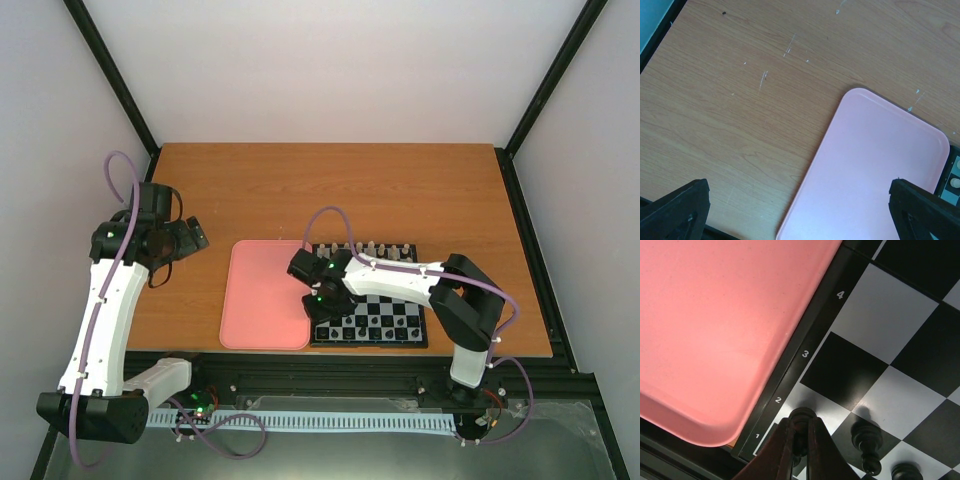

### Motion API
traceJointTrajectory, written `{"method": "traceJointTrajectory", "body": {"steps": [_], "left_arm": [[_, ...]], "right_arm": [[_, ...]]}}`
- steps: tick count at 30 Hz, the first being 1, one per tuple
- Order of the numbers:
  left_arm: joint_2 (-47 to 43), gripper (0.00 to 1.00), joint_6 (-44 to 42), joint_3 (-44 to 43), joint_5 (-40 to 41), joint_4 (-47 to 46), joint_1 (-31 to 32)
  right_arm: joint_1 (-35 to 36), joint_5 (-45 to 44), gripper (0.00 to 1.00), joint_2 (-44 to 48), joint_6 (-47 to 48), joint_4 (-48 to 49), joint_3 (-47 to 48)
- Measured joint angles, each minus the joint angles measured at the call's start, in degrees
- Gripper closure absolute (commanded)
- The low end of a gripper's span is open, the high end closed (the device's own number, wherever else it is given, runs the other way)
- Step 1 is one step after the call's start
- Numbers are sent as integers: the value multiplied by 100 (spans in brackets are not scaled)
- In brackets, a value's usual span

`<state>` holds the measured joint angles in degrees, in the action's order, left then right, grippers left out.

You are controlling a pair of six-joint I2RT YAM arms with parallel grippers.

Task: Set up the chess pieces on the board
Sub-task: Place the chess piece on the chessboard.

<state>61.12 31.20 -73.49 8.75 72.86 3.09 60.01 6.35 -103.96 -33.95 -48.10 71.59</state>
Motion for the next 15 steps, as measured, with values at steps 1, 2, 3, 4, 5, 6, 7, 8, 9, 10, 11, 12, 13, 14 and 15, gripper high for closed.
{"method": "traceJointTrajectory", "body": {"steps": [1, 2, 3, 4, 5, 6, 7, 8, 9, 10, 11, 12, 13, 14, 15], "left_arm": [[0, 0, 0, 7, 0, -2, 0], [0, 0, 0, 15, 0, -4, 0], [0, 0, 0, 24, 0, -4, 0], [0, 0, 0, 35, 0, -4, 0], [0, 0, 0, 46, 0, -4, 0], [0, 0, 0, 59, 0, -4, 0], [0, 0, 0, 66, 0, -2, 0], [0, 0, 0, 70, 2, -4, 0], [0, 0, 0, 72, 0, -4, 0], [0, 0, 0, 72, 0, -4, 0], [0, 0, 0, 72, 0, -4, 0], [0, 0, 0, 74, 0, -4, 0], [0, 0, 0, 76, 0, -4, 0], [0, 0, 0, 81, 2, -4, 0], [0, 0, 0, 85, 2, -4, 0]], "right_arm": [[-4, -9, 97, 0, 0, -2, -13], [-9, -17, 97, 0, 0, -2, -26], [-17, -20, 97, 0, 0, 0, -37], [-26, -24, 96, 0, 0, -7, -46], [-33, -28, 96, 0, 0, -7, -52], [-39, -33, 95, 0, 0, -7, -52], [-46, -33, 92, 0, 0, -2, -52], [-46, -31, 90, 0, 0, -4, -52], [-48, -28, 88, 0, -9, -4, -52], [-50, -26, 86, 0, -2, -4, -52], [-50, -22, 84, 0, -4, -2, -52], [-52, -20, 83, 0, -17, -2, -52], [-52, -17, 83, 0, -26, -2, -52], [-52, -15, 82, 0, -17, 0, -52], [-52, -17, 81, 0, -22, 0, -52]]}}
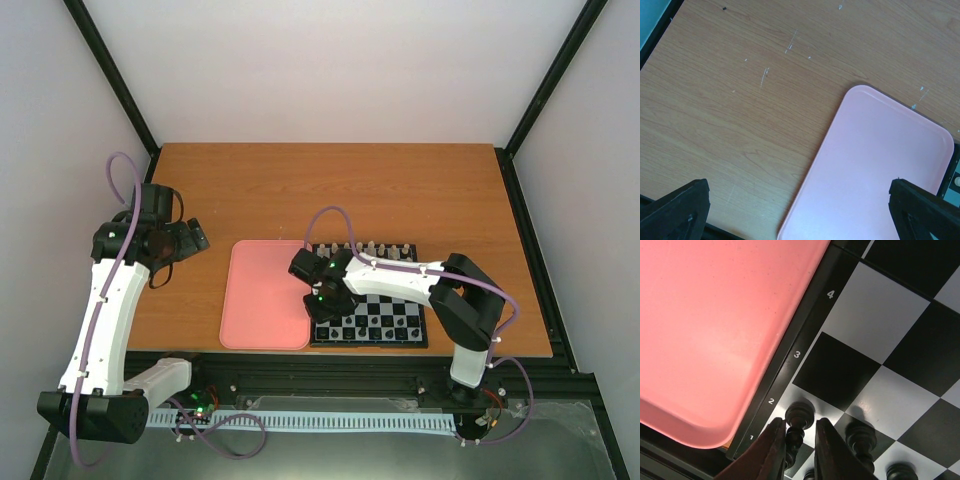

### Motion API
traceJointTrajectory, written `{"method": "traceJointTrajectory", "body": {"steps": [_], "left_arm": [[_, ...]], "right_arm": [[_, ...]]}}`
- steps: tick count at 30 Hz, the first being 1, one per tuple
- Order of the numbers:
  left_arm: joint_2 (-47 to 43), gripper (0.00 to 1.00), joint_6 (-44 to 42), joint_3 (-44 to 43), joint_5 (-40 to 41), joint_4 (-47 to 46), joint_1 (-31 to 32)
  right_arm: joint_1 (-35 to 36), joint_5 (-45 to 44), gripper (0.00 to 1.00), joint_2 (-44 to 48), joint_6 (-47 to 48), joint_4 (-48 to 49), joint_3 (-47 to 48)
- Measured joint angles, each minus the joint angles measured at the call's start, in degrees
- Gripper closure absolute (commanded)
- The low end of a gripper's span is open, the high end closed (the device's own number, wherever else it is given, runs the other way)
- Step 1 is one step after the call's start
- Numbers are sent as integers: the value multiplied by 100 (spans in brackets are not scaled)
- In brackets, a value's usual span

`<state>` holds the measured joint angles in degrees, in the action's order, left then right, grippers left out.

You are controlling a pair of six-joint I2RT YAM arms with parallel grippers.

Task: Set up the chess pieces on the board
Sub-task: Place the chess piece on the chessboard, then reset both arms

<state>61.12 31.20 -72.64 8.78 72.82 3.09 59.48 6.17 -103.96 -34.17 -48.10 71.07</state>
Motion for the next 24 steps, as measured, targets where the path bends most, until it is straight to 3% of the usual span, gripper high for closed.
{"method": "traceJointTrajectory", "body": {"steps": [7, 16, 18, 20, 24], "left_arm": [[0, 0, -2, 7, -2, 0, 0], [-22, 0, -79, 7, -20, 2, 0], [-46, 0, -107, 7, -26, 4, 0], [-76, 0, -131, 7, -35, 7, 0], [-109, 0, -151, 11, -68, 17, 0]], "right_arm": [[0, -4, 70, 0, 11, -48, 63], [-2, -251, 44, 186, -2, -310, 656], [-4, -299, 33, 295, -44, -341, 713], [-7, -358, 2, 389, -59, -378, 745], [-52, -435, 0, 439, -87, -525, 848]]}}
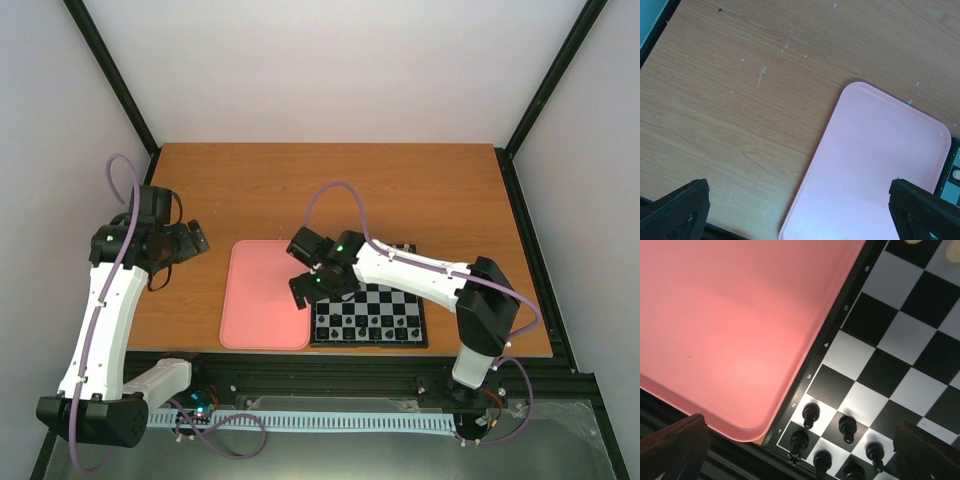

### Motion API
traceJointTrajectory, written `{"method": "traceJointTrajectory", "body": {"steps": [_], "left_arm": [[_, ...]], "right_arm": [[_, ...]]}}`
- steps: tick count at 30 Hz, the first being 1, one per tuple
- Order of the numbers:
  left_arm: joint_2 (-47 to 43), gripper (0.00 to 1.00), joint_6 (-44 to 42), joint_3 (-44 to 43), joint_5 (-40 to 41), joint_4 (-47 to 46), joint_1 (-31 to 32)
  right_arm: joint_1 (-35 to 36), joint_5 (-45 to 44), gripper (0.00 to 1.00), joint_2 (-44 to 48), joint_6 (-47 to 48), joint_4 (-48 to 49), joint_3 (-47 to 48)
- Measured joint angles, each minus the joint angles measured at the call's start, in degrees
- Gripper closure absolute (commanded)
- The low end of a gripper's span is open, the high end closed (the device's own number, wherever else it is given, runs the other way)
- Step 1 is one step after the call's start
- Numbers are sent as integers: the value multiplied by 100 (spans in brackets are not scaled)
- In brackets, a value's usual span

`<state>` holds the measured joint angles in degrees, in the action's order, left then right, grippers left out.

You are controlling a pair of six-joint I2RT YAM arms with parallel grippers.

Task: Set up the chess pieces on the board
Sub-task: Reset both arms

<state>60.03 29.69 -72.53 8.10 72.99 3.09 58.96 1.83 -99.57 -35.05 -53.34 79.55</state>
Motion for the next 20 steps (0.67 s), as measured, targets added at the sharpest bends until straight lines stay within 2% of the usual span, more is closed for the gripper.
{"method": "traceJointTrajectory", "body": {"steps": [20], "left_arm": [[-87, 0, -2, 109, -186, 98, 0]], "right_arm": [[-260, -643, 0, 90, 57, -671, 1088]]}}
